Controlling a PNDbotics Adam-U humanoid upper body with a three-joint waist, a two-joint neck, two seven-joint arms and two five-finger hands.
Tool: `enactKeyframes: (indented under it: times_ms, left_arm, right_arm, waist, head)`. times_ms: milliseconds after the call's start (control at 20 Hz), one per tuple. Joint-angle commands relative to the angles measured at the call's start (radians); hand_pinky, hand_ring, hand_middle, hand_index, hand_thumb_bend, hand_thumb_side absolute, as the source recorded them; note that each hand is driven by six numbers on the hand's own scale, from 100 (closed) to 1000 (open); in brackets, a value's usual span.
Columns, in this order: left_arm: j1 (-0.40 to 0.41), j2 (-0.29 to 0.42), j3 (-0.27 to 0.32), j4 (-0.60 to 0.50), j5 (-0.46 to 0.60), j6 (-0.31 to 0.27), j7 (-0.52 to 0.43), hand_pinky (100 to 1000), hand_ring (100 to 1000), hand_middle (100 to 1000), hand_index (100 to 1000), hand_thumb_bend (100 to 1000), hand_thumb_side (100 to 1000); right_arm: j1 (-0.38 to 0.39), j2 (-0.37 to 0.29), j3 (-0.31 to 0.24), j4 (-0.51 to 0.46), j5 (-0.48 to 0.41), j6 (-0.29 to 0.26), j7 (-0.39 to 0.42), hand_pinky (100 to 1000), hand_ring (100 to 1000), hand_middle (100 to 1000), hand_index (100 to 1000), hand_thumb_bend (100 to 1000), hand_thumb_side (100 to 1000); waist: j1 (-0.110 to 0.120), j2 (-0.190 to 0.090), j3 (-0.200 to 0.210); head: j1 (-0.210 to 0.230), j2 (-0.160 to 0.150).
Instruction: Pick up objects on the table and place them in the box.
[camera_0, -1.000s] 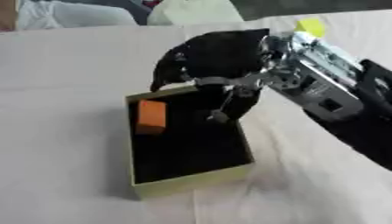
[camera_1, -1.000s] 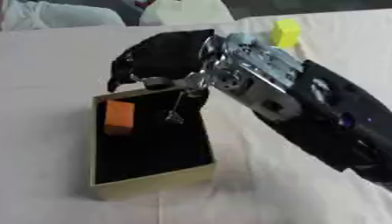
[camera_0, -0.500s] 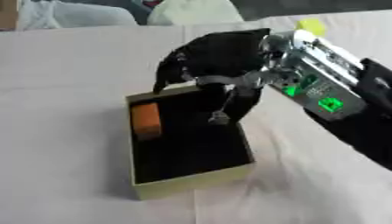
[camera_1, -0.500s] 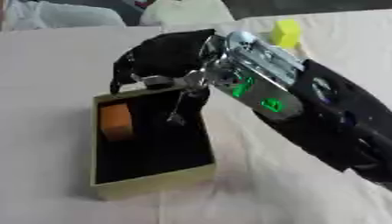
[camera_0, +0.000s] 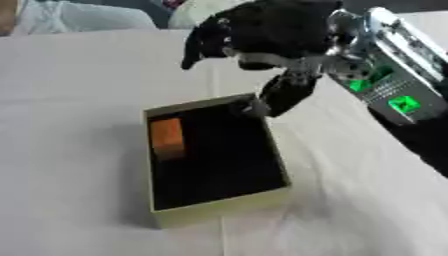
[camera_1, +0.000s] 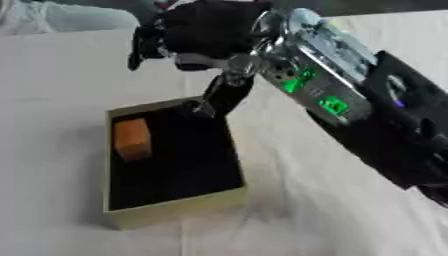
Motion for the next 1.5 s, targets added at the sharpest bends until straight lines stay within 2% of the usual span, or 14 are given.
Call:
enactKeyframes:
  times_ms: [50, 100, 150, 200, 400, 750, 1050, 1300, 1500]
  left_arm:
    - [-0.003, 0.015, 0.007, -0.015, -0.002, 0.001, 0.001, 873, 596, 654, 786, 422, 783]
    - [-0.003, 0.016, 0.007, -0.015, -0.002, 0.001, 0.002, 873, 596, 654, 786, 421, 784]
    - [-0.003, 0.016, 0.007, -0.015, -0.003, 0.001, 0.002, 873, 596, 654, 786, 421, 784]
    - [-0.002, 0.016, 0.007, -0.015, -0.003, 0.001, 0.002, 873, 595, 654, 786, 421, 784]
    - [-0.001, 0.018, 0.009, -0.015, -0.006, 0.001, 0.005, 873, 595, 654, 786, 422, 784]
    - [0.005, 0.023, 0.011, -0.015, -0.012, -0.002, 0.008, 875, 595, 655, 786, 418, 786]
    - [0.009, 0.024, 0.010, -0.015, -0.016, 0.000, 0.009, 875, 594, 655, 786, 417, 787]
    - [0.012, 0.025, 0.010, -0.015, -0.017, 0.000, 0.009, 876, 594, 656, 786, 416, 787]
    - [0.014, 0.024, 0.009, -0.015, -0.018, -0.001, 0.008, 876, 593, 656, 786, 416, 787]
  right_arm:
    - [-0.003, -0.053, -0.060, -0.023, 0.025, 0.015, -0.036, 789, 883, 839, 879, 397, 100]
    - [0.002, -0.063, -0.078, -0.019, 0.029, 0.023, -0.049, 790, 883, 840, 880, 396, 100]
    - [0.007, -0.072, -0.096, -0.013, 0.031, 0.029, -0.061, 792, 884, 842, 881, 279, 100]
    - [0.012, -0.082, -0.115, -0.003, 0.036, 0.038, -0.074, 793, 884, 843, 882, 399, 100]
    - [0.029, -0.121, -0.187, 0.062, 0.062, 0.053, -0.118, 800, 894, 859, 891, 413, 100]
    - [0.036, -0.168, -0.283, 0.222, 0.152, 0.050, -0.167, 816, 913, 873, 899, 459, 100]
    - [0.001, -0.169, -0.336, 0.447, 0.212, -0.006, -0.176, 825, 927, 885, 904, 466, 100]
    - [-0.042, -0.144, -0.375, 0.642, 0.291, -0.046, -0.188, 829, 936, 898, 911, 467, 100]
    - [-0.078, -0.119, -0.392, 0.762, 0.358, -0.084, -0.196, 831, 943, 906, 912, 473, 100]
  waist:
    - [0.002, -0.016, 0.000]
    - [0.002, -0.015, -0.001]
    - [0.002, -0.015, -0.002]
    - [0.002, -0.014, -0.003]
    - [0.002, -0.012, -0.005]
    - [0.004, -0.008, -0.007]
    - [0.005, -0.006, -0.009]
    - [0.009, -0.006, -0.005]
    - [0.011, -0.006, -0.002]
  head:
    - [-0.001, -0.007]
    - [0.000, -0.007]
    - [0.000, -0.008]
    - [0.001, -0.008]
    - [0.005, -0.010]
    - [0.007, -0.009]
    - [0.011, -0.010]
    - [0.012, -0.012]
    - [0.012, -0.016]
